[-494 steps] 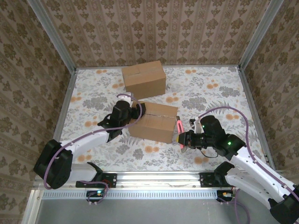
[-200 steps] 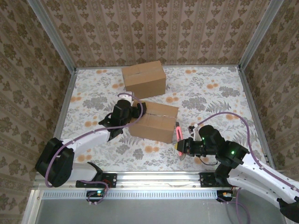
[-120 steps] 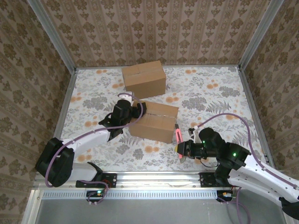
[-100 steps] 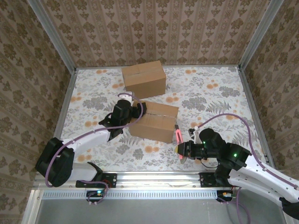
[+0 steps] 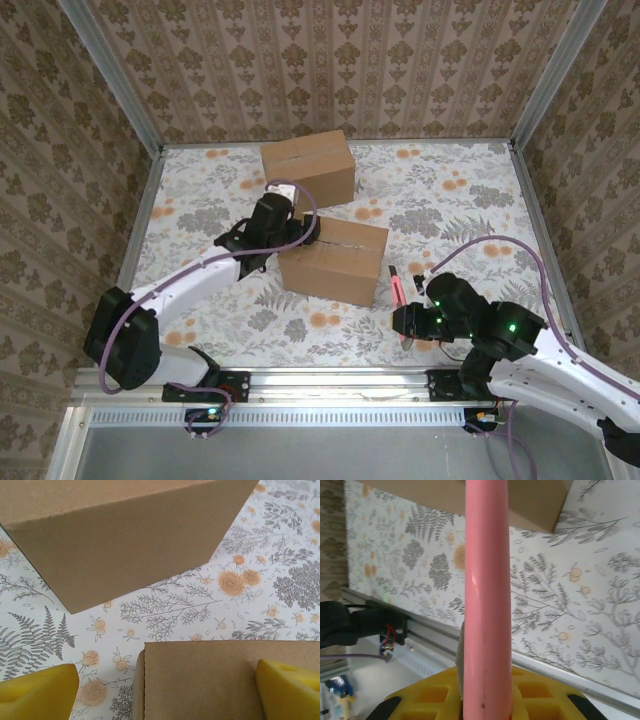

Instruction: Unpack the express box

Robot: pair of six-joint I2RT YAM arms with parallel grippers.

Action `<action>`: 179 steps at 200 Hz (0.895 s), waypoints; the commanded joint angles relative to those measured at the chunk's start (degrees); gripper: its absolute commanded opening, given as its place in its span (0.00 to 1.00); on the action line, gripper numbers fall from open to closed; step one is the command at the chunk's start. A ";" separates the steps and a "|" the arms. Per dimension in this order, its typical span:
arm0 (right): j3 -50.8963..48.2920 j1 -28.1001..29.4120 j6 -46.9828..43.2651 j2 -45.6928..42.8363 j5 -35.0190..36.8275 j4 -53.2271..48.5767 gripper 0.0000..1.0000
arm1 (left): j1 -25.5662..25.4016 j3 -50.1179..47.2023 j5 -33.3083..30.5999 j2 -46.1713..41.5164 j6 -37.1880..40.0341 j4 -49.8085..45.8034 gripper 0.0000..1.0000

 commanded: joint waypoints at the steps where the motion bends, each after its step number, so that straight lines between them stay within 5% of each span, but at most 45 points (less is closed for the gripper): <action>1: 2.90 0.44 -3.39 3.01 6.41 -3.54 0.00 | -0.47 5.65 -0.68 0.30 5.34 -10.87 0.91; 75: 7.67 6.65 3.15 14.02 25.61 -5.58 0.00 | 2.73 23.29 2.91 10.53 14.04 -17.95 0.81; 128: 10.91 12.82 12.98 24.34 32.75 -2.48 0.00 | 4.57 34.62 9.46 22.57 17.91 -25.57 0.72; 179: 12.35 12.96 15.94 29.88 35.94 1.72 0.00 | 4.57 33.67 8.30 23.21 18.31 -27.70 0.72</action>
